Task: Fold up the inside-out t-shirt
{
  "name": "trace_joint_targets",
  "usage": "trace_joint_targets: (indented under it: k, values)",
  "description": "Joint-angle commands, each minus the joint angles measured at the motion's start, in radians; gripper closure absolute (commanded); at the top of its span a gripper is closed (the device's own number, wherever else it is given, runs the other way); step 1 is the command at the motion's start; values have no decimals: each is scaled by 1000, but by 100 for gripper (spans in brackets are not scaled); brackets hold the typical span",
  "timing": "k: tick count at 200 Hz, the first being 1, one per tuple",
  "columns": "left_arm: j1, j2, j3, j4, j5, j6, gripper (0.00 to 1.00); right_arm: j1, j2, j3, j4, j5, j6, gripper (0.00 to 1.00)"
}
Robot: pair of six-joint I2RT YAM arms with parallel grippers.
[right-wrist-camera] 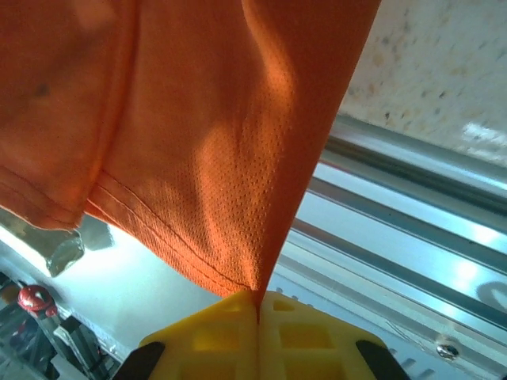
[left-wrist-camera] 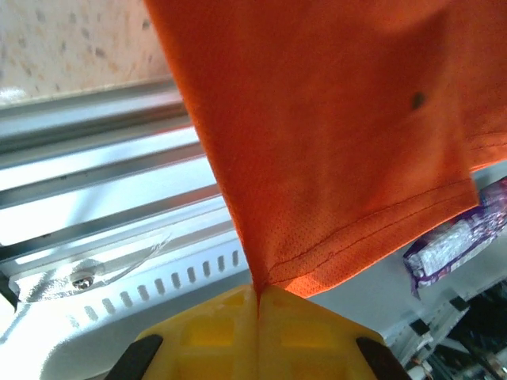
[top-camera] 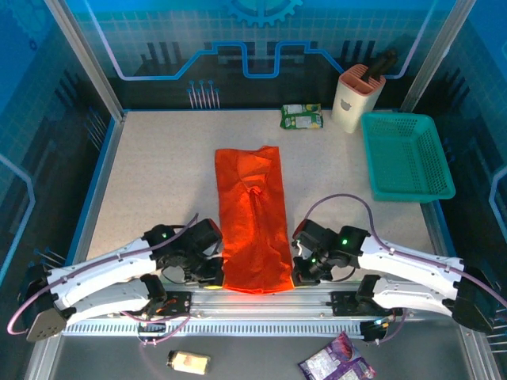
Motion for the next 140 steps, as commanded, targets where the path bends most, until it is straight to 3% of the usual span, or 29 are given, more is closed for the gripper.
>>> trace_joint_targets:
  k: [1,44,140]
  values:
    - [14,56,112,-104,-126,67,100,-57,12,99,-70,73,-53,97]
    - [102,171,323,-192,-270,221,100,-186,84,229,-37,91,-154,97]
    - [320,366,615,-132,-484,571,100,-408,389,552,-12,90,-414,98]
